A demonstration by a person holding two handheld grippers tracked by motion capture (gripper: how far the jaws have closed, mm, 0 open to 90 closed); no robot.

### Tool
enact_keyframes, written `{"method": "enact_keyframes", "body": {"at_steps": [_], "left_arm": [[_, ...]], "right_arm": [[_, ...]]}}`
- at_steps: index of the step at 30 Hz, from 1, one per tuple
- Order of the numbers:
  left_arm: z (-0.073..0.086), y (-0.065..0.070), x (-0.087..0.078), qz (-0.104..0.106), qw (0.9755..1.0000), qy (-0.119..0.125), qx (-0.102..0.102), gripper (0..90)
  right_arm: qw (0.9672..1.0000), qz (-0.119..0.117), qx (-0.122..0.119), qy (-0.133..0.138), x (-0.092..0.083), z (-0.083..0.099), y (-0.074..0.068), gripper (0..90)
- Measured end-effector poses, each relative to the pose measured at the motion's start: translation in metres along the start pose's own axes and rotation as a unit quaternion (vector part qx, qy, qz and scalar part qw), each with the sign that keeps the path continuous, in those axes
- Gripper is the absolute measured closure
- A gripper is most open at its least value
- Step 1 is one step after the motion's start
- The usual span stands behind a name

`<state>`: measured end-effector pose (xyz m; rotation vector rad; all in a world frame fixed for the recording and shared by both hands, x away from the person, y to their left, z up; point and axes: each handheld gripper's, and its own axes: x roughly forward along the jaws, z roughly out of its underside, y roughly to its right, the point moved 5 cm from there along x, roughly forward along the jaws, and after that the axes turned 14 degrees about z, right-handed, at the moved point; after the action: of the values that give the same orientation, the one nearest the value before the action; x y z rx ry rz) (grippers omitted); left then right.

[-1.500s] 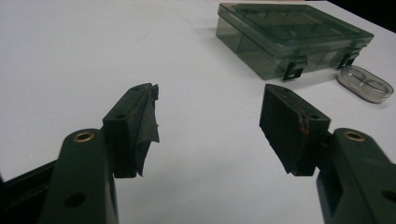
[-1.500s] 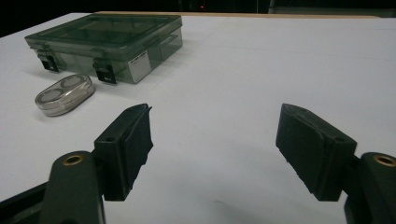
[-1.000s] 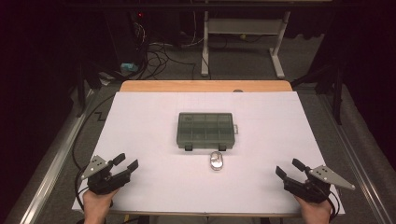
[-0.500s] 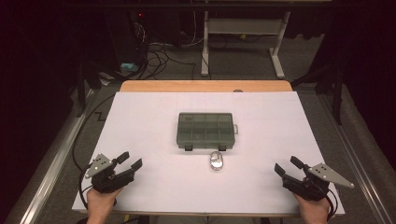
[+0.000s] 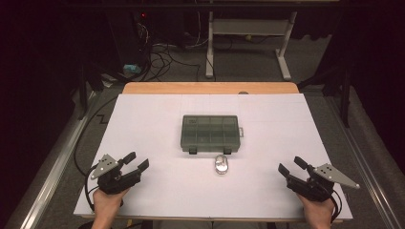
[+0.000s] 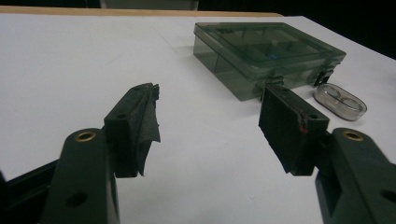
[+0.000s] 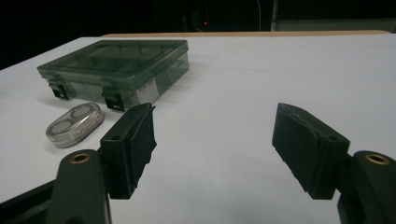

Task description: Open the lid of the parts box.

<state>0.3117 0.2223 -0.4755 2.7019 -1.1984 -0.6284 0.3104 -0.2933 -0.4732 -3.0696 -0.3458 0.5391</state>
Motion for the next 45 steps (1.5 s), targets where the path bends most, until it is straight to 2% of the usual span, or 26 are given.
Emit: {"method": "enact_keyframes", "body": {"at_steps": [5, 22, 45], "left_arm": [[0.000, 0.001, 0.004, 0.000, 1.0000, -0.003, 0.006, 37.4], [-0.003, -0.003, 0.017, -0.003, 1.0000, -0.002, 0.004, 38.4], [-0.006, 0.003, 0.042, 0.009, 0.9997, -0.013, 0.017, 39.3]], "right_arm": [[1.0000, -0.002, 0.005, 0.003, 0.003, -0.002, -0.001, 30.1], [0.9998, -0.015, -0.012, -0.006, 0.017, -0.005, -0.010, 30.2], [0.9992, -0.032, -0.023, -0.004, 0.030, -0.010, -0.020, 30.3]]}}
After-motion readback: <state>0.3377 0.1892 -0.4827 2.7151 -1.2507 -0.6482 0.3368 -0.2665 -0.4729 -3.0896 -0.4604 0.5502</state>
